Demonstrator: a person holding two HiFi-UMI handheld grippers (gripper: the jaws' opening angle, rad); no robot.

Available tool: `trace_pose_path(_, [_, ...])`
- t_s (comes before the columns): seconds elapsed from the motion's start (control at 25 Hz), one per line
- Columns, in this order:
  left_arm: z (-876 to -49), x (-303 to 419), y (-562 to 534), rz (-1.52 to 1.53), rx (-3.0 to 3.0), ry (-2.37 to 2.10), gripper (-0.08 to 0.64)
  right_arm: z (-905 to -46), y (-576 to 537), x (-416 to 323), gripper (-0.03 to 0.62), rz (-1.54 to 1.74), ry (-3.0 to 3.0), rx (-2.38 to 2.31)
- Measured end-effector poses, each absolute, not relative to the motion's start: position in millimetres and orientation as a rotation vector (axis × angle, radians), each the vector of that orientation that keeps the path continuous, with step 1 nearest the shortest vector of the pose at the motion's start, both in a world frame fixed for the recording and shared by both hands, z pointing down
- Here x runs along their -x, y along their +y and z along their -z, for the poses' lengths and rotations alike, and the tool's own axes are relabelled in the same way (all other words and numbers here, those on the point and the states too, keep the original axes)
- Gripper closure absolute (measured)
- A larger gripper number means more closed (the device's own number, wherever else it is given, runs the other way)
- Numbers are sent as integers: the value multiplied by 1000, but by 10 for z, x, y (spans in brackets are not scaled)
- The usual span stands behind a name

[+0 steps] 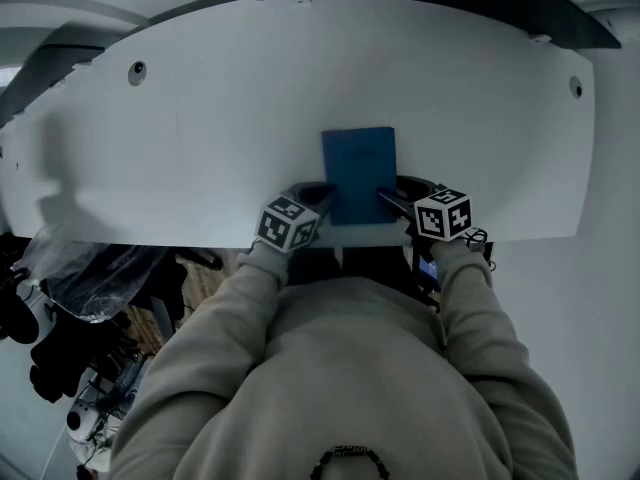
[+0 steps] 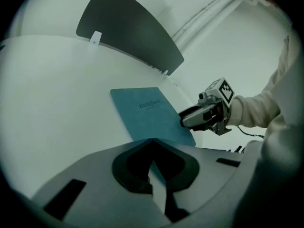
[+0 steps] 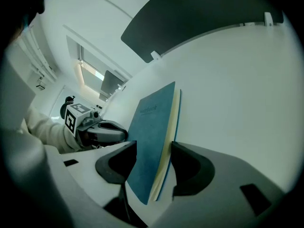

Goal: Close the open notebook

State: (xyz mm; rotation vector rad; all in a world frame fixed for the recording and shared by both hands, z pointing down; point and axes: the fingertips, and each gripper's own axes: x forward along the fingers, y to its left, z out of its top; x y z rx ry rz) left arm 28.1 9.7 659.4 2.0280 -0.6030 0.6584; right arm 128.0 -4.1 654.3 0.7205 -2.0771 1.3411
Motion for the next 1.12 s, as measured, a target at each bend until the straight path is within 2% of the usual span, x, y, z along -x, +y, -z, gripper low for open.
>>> trace_pose_path(1.12, [-6525,-259,96,-599,-2039,-622,557,-5723,-26,-923,374,-1476,-2268,-595])
